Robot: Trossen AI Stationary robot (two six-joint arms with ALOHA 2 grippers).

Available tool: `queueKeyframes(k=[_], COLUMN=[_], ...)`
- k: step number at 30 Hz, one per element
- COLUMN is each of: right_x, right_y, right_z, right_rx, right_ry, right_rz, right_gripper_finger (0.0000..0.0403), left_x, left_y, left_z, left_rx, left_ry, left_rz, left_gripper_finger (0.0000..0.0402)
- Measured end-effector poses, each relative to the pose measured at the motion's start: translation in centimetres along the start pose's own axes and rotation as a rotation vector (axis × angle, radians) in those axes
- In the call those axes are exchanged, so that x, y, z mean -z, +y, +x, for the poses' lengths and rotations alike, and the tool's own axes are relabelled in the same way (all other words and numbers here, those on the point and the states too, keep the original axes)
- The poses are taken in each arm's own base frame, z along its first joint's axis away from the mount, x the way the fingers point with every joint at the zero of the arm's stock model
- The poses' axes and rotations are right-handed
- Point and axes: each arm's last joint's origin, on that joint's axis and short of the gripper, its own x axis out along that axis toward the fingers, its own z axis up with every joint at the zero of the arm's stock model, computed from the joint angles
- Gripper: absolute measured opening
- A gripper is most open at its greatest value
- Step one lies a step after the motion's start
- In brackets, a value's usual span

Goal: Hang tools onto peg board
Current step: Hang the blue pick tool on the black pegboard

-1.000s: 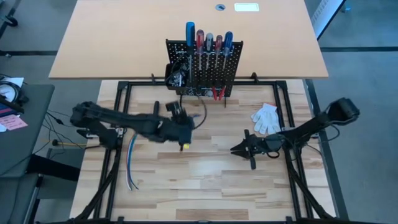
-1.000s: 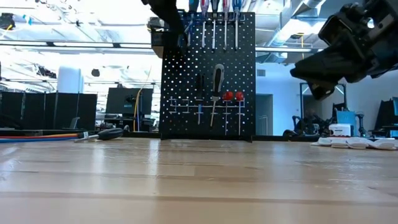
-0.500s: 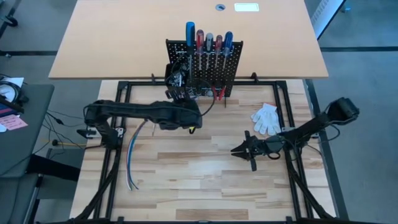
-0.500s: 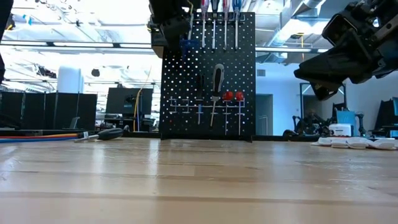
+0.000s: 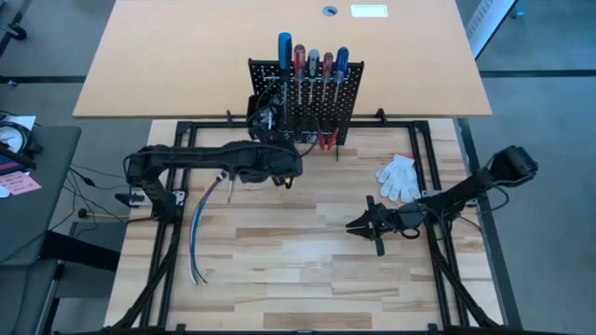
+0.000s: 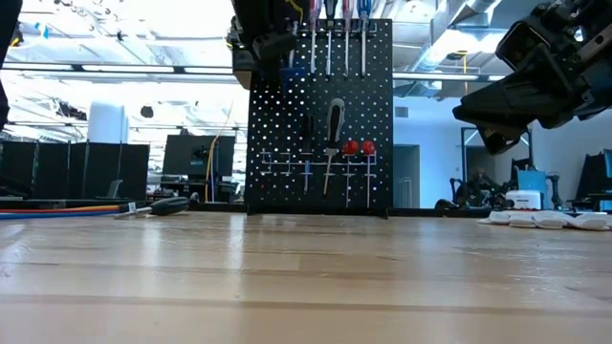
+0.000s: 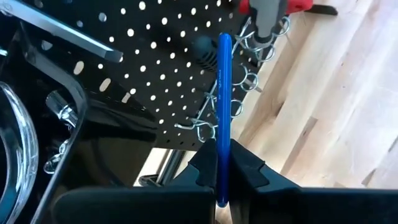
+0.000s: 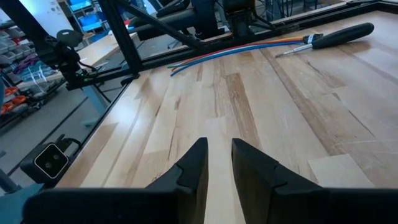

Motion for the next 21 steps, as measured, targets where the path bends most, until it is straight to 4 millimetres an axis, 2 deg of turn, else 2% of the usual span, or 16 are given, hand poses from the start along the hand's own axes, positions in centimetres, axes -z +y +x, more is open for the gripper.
queueKeyframes(k=[8, 21], right_x=[0.0, 0.1], right_y=[0.0, 0.2], right_z=[0.0, -0.1], right_rx=[0.000, -0.012], right_ry=[0.000, 0.003], right_rz=[0.000, -0.005], right_gripper_finger=[0.0079, 0.0079], left_x=[-0.3, -0.4], left_y=[0.9, 0.7], left_z=[1.2, 1.0], left_rx=[0.042, 0.062], left_ry=[0.013, -0.005], left_rz=[-0.016, -0.014], left_gripper_finger=[0.0005, 0.0008])
